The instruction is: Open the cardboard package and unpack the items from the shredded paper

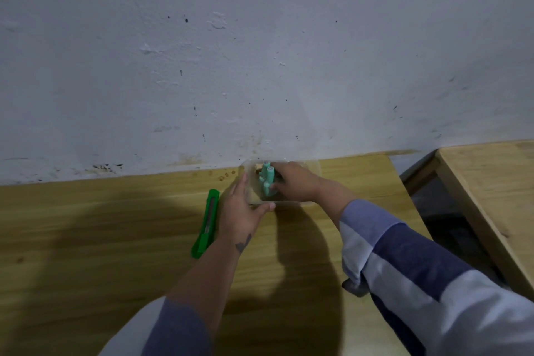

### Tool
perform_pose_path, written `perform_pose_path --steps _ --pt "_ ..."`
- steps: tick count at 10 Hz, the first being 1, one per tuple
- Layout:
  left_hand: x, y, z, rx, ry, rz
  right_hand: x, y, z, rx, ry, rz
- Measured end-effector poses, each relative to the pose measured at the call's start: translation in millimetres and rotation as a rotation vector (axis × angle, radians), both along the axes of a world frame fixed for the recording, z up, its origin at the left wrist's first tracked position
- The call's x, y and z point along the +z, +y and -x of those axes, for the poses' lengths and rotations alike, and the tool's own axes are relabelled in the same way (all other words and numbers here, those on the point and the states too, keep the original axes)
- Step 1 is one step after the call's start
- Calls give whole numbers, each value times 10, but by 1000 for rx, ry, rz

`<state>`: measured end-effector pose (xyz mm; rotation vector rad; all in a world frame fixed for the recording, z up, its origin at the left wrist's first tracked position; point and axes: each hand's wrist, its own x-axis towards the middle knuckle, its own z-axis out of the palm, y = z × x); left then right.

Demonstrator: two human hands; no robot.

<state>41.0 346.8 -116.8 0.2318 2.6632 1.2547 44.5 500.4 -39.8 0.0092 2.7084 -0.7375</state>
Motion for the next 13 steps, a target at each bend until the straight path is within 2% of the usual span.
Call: perform_pose_path --steps 1,4,5,6,7,8,9,10,11,12,13 --pt "-7 -4 3 -5 7 -2 71 18 31 -8 -1 6" --pt "0 18 -1 17 -1 7 73 24 -38 145 -70 -328" --pt "8 17 2 16 -10 1 58 24 -41 101 -48 -289" --pt "7 16 0 12 -7 -7 -10 52 -24 -42 -43 -182" --pt "16 18 -8 15 -16 0 -61 109 -11 -340 45 -174" --pt "11 20 -9 17 -16 -5 -121 152 -12 -458 -47 -181" --pt "43 41 -15 -3 -13 33 -180 37 -22 -489 -110 -21" --pt "60 55 20 -30 2 54 -227 -57 -27 -557 -55 70" --pt "131 42 21 -71 -58 61 -218 -34 -73 -614 -84 202" --pt "232 -5 36 -131 -68 -13 -135 3 -148 -558 -19 175" --pt "392 -189 -156 -124 -26 -17 30 11 -412 -545 197 179"
